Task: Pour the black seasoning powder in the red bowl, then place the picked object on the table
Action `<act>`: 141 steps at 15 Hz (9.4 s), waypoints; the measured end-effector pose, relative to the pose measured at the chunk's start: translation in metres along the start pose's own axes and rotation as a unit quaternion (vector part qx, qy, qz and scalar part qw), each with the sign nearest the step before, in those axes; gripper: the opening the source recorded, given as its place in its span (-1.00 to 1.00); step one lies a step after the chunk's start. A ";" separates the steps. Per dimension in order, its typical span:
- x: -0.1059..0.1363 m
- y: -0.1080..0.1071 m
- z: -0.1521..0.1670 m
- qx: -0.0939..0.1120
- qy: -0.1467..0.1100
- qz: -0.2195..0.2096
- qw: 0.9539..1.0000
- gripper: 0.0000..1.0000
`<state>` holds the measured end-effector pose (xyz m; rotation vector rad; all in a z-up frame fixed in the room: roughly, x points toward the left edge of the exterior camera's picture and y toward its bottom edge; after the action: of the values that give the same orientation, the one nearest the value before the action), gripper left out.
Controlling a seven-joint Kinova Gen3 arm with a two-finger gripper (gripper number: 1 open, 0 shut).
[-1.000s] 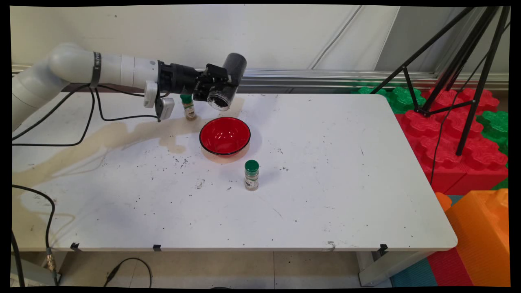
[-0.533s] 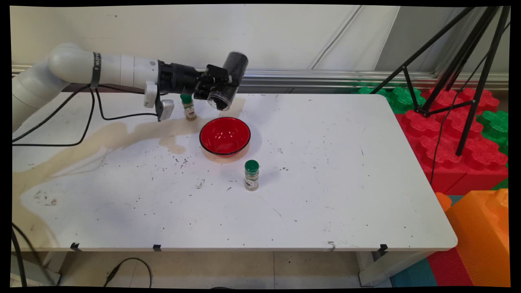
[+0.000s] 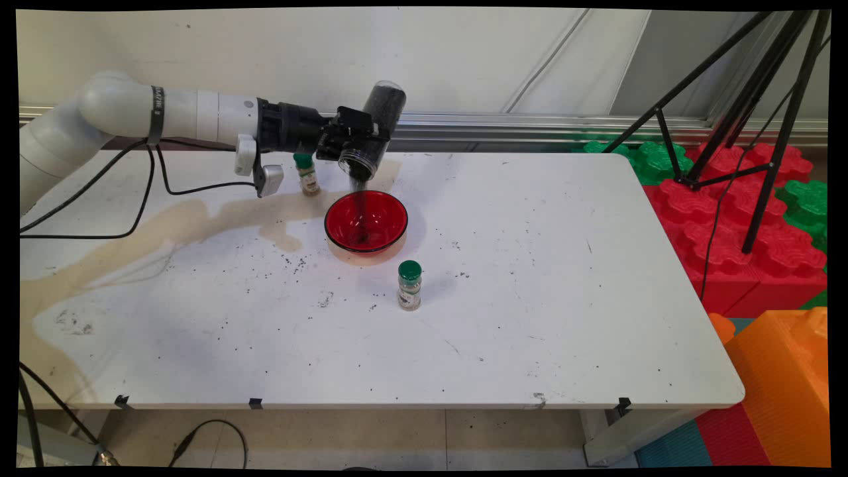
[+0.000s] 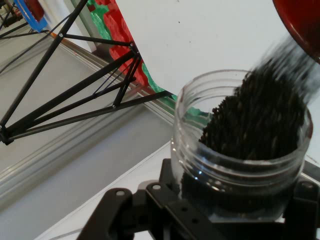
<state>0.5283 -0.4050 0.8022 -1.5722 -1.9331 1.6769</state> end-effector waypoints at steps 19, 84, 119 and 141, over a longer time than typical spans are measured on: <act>0.002 -0.001 0.002 0.002 -0.003 0.020 1.000 -1.00; 0.000 -0.008 -0.020 0.009 0.033 -0.498 0.867 -1.00; 0.011 -0.009 -0.068 -0.002 0.104 -0.822 0.560 -1.00; 0.077 0.017 -0.138 -0.087 0.136 -0.818 0.553 -1.00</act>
<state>0.5964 -0.2621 0.8020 0.3685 -1.9543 0.2971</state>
